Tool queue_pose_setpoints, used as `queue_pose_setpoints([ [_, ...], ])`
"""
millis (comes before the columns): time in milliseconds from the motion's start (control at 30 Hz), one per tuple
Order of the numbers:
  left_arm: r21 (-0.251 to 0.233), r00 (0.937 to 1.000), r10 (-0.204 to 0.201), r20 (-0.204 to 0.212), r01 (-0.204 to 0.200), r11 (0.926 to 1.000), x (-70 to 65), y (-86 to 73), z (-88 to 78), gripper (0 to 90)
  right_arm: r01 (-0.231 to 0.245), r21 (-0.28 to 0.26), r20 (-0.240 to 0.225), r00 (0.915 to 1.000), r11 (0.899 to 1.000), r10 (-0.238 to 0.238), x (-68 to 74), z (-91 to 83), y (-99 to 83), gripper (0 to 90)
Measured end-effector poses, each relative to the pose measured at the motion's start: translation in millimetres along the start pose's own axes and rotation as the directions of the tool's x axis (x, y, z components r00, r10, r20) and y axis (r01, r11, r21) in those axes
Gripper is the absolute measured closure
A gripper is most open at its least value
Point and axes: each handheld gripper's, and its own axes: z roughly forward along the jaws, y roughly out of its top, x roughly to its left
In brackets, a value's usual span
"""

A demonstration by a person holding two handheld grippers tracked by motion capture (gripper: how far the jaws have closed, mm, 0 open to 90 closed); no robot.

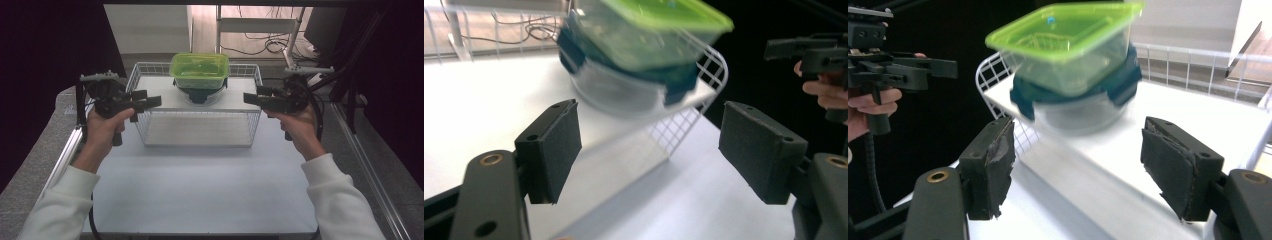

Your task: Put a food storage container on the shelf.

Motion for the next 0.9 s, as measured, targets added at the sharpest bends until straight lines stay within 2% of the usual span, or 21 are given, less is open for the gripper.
queue_pose_setpoints([
  [100,0.009,0.9999,0.013,-0.004,-0.013,0.9999,-6.3,-19.3,-5.2,24.2,0.017,0.009,0.006,0.9998,1.0,-0.017,3.6,-8.7,-17.4,29.2],
  [167,0.013,1.0,0.006,0.001,-0.006,0.9999,-8.6,-33.9,-8.0,24.2,0.025,0.014,0.009,0.9997,1.0,-0.025,5.6,-14.2,-29.9,28.9],
  [200,0.021,1.0,-0.002,0.002,0.001,0.9998,-9.5,-41.7,-8.7,24.1,0.023,0.015,0.007,0.9997,1.0,-0.023,6.4,-19.2,-42.7,28.6],
  [233,0.031,1.0,-0.001,-0.004,0.001,0.9995,-10.3,-49.6,-9.2,24.1,0.023,0.015,0.007,0.9997,1.0,-0.023,6.4,-19.2,-42.7,28.6],
  [400,0.083,0.9986,0.024,-0.047,-0.021,0.9964,-12.0,-89.8,-8.5,23.5,0.024,0.022,0.013,0.9996,0.999,-0.025,6.3,-29.4,-77.6,28.1],
  [567,0.127,0.9966,0.029,-0.077,-0.019,0.9918,-9.4,-129.1,-3.2,23.3,0.038,0.077,0.048,0.998,0.996,-0.042,1.3,-35.5,-116.9,27.3],
  [667,0.145,0.9963,0.024,-0.083,-0.012,0.9894,-9.1,-146.8,0.2,23.1,0.027,0.109,0.059,0.9977,0.994,-0.034,-4.7,-37.6,-139.0,27.2],
  [700,0.153,0.9968,0.019,-0.077,-0.007,0.9882,-9.0,-152.8,1.6,23.1,0.011,0.129,0.07,0.9974,0.992,-0.02,-8.3,-37.9,-153.0,27.2],
  [733,0.164,0.9968,0.018,-0.077,-0.005,0.9865,-9.1,-158.4,3.6,23.1,0.011,0.129,0.07,0.9974,0.992,-0.02,-8.3,-37.9,-153.0,27.2],
  [833,0.204,0.9957,0.032,-0.087,-0.013,0.9788,-10.3,-171.0,8.7,22.9,-0.014,0.15,0.082,0.9967,0.989,0.002,-14.0,-37.3,-170.2,27.1],
  [900,0.215,0.9951,0.039,-0.091,-0.019,0.9764,-11.0,-176.7,10.1,22.8,-0.028,0.157,0.094,0.9955,0.987,0.013,-16.8,-36.6,-179.6,27.1],
])
